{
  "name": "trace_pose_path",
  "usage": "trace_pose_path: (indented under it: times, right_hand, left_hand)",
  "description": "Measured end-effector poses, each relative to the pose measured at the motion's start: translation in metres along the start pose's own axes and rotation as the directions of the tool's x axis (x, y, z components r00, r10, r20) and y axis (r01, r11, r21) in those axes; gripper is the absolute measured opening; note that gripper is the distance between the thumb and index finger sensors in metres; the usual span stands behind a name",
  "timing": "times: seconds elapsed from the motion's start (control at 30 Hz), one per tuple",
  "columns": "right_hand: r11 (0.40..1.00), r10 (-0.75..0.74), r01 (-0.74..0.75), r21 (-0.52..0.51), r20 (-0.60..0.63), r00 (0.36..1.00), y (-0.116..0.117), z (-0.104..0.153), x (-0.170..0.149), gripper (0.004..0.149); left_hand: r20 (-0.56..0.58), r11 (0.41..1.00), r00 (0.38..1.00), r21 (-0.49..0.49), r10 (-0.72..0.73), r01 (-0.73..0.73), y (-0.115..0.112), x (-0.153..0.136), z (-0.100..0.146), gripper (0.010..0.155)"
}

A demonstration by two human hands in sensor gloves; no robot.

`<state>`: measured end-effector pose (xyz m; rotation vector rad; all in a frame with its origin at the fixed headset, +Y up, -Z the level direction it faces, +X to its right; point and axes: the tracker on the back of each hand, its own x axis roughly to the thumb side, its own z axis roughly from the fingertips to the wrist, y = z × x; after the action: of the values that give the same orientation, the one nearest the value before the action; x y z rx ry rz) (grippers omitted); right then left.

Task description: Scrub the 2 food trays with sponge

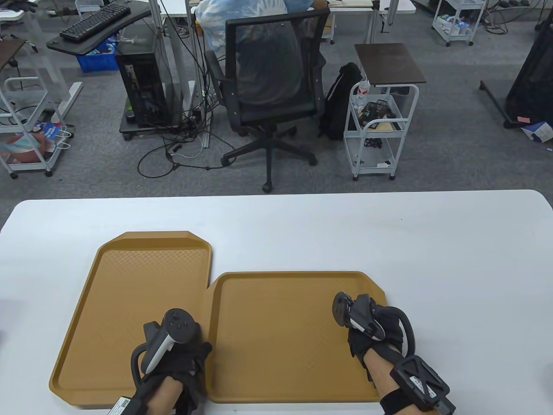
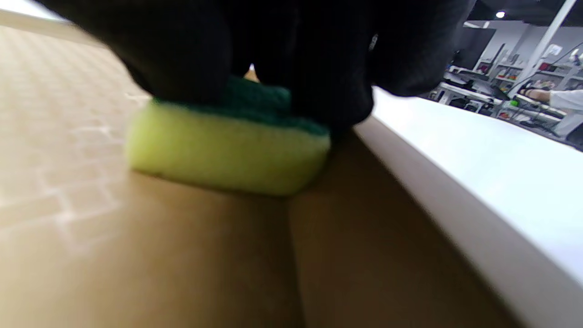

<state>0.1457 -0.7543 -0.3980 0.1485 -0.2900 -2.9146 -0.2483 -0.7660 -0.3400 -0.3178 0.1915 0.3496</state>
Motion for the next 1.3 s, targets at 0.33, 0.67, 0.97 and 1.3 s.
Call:
trace_pose_path:
  times: [0.33,0.67,0.97,1.3]
  right_hand:
    - [0.993,-0.082,0.074,-0.096,-0.082,0.993,-0.002,-0.02,0.002,0.059]
    - [0.986,-0.142,0.133,-0.104,-0.085,0.986,-0.005,-0.019,0.014,0.054]
    - [0.966,-0.25,0.25,-0.073,0.009,0.968,-0.015,-0.017,0.048,0.056]
    - [0.95,-0.3,0.308,-0.05,0.119,0.946,-0.025,-0.009,0.103,0.057]
  left_hand:
    - [0.002,1.0,1.0,-0.001,0.004,-0.004,0.0,0.0,-0.001,0.07]
    - [0.003,1.0,1.0,-0.002,0.0,0.0,0.001,0.0,-0.001,0.07]
    - [0.003,1.0,1.0,-0.002,0.006,-0.006,0.001,0.0,-0.001,0.07]
    - [0.005,1.0,1.0,-0.002,0.006,-0.006,0.0,0.0,-0.001,0.069]
